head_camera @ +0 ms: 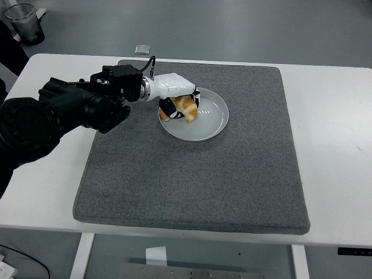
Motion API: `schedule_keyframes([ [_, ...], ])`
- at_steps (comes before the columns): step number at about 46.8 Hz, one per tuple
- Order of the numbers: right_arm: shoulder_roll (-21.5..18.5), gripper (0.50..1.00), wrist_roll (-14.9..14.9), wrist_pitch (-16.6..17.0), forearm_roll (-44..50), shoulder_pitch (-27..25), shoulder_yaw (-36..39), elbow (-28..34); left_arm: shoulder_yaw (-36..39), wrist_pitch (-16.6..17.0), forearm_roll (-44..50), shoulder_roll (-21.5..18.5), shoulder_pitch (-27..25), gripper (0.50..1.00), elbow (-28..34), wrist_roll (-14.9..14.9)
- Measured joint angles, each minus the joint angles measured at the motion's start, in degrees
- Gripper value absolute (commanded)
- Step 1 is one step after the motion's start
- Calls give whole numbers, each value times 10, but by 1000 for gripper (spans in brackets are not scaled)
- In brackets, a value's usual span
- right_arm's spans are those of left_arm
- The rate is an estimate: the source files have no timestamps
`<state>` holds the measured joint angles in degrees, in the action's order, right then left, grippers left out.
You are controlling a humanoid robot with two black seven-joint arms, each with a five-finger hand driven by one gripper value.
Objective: Place the bread on the plate
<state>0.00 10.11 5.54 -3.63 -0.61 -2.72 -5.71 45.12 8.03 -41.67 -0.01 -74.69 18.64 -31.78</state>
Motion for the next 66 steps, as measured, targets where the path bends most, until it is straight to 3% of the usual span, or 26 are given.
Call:
schedule_keyframes([
  [3, 0, 932, 0, 0, 0, 0, 0, 0, -1, 2, 0, 0, 2, 628, -1, 0],
  [6, 0, 932, 0, 0, 0, 0, 0, 0, -2, 4, 0, 0, 5, 730, -1, 0],
  [19, 0, 932, 0, 0, 0, 0, 0, 0, -5, 19, 1, 0, 9, 926, -2, 0],
  [26, 0, 932, 0, 0, 0, 0, 0, 0, -6, 19, 3, 0, 9, 960, -2, 0],
  [46, 0, 932, 0, 0, 0, 0, 0, 0, -13, 19, 13, 0, 1, 992, -2, 0],
  [66, 0, 932, 0, 0, 0, 0, 0, 0, -80, 11, 13, 0, -44, 994, 5, 0],
])
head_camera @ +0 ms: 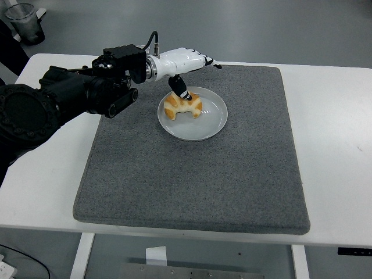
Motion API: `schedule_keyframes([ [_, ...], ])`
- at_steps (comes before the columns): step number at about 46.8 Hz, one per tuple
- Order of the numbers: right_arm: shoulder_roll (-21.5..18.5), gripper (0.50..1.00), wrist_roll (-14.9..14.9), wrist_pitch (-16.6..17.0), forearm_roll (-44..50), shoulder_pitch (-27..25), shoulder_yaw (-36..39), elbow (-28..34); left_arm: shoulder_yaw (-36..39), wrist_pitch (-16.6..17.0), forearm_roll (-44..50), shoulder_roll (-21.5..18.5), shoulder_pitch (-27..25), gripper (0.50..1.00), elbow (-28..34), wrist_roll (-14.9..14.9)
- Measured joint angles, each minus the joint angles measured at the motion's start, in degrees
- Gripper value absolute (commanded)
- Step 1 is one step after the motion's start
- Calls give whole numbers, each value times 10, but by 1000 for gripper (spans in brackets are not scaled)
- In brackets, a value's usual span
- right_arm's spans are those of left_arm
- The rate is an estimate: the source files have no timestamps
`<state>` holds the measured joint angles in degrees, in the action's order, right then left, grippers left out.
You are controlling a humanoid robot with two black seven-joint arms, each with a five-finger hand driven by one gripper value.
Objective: Place the bread on the plate
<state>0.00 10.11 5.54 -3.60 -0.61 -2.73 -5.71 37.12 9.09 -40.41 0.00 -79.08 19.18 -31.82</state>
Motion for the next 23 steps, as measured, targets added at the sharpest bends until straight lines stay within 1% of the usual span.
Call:
schedule_keyframes([
  [8, 0, 932, 0, 0, 0, 0, 0, 0, -39, -2, 0, 0, -8, 996, 1, 0],
  [23, 0, 932, 0, 0, 0, 0, 0, 0, -135, -7, 17, 0, -11, 1000, -7, 2],
])
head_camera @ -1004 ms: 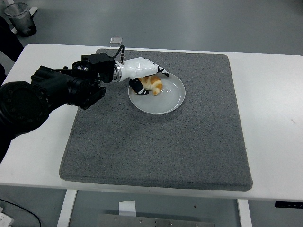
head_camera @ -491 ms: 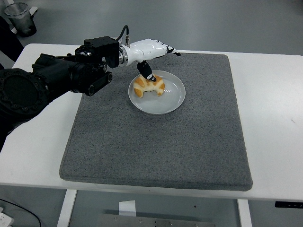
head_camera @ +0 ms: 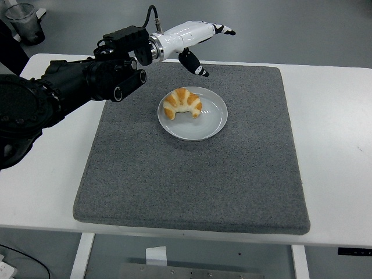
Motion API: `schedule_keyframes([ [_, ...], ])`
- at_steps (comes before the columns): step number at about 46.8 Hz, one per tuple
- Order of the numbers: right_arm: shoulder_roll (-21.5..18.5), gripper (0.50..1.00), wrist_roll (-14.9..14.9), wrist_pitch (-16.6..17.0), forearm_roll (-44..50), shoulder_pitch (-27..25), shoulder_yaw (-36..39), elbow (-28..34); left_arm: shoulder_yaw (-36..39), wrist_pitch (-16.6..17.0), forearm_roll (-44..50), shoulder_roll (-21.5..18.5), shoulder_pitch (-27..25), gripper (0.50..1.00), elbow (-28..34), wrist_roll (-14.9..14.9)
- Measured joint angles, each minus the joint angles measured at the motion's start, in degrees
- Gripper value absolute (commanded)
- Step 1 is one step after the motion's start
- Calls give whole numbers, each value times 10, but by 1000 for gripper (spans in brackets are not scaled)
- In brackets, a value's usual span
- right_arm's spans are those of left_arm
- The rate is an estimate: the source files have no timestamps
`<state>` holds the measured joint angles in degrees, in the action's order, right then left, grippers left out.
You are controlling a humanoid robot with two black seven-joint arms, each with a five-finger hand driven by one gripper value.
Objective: Place the bread on the plate
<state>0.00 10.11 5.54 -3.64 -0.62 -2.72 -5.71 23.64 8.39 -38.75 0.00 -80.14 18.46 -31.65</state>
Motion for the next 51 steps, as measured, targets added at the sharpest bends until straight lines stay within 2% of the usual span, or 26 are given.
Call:
schedule_keyframes([
  [6, 0, 932, 0, 0, 0, 0, 0, 0, -51, -24, 40, 0, 1, 1000, 0, 2],
  [14, 0, 932, 0, 0, 0, 0, 0, 0, -110, -65, 167, -2, 5, 1000, 0, 4],
  [24, 0, 932, 0, 0, 0, 0, 0, 0, -140, -103, 357, -40, 28, 1000, 5, 6],
  [31, 0, 932, 0, 0, 0, 0, 0, 0, -199, -136, 467, -79, 54, 1000, 8, 15],
  [42, 0, 932, 0, 0, 0, 0, 0, 0, -356, -158, 483, -108, 114, 1000, 6, 51],
  [51, 0, 932, 0, 0, 0, 0, 0, 0, -474, -172, 485, -104, 151, 1000, 2, 67],
])
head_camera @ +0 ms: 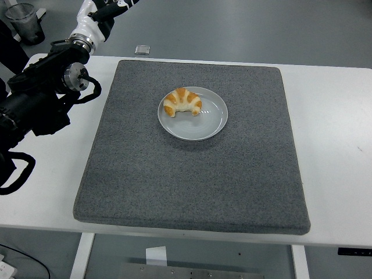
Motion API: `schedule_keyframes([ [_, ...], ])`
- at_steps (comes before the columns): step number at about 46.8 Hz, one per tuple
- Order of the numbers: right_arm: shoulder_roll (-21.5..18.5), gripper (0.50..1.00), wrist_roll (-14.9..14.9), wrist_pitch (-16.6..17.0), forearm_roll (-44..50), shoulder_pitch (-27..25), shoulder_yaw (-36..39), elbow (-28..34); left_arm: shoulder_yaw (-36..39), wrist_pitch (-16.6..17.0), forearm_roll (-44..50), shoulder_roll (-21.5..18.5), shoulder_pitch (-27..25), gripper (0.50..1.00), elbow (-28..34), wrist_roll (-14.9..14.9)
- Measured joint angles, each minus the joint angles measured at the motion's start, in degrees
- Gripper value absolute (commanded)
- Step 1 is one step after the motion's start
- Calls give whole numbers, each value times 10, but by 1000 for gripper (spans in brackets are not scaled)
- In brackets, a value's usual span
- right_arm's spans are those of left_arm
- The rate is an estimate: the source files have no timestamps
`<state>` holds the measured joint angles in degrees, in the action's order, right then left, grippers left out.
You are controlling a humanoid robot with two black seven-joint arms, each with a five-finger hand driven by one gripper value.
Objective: Place the bread on the plate
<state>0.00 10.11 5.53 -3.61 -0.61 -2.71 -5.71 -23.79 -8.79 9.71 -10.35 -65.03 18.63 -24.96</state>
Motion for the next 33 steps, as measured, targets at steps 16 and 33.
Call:
schedule_keyframes([
  [16, 0, 932, 0, 7, -3, 0, 4, -1, -138, 5, 17, 70, 40, 1000, -41, 0],
  [33, 0, 932, 0, 8, -3, 0, 5, -3, -187, 5, 94, 103, 43, 1000, -85, -8],
])
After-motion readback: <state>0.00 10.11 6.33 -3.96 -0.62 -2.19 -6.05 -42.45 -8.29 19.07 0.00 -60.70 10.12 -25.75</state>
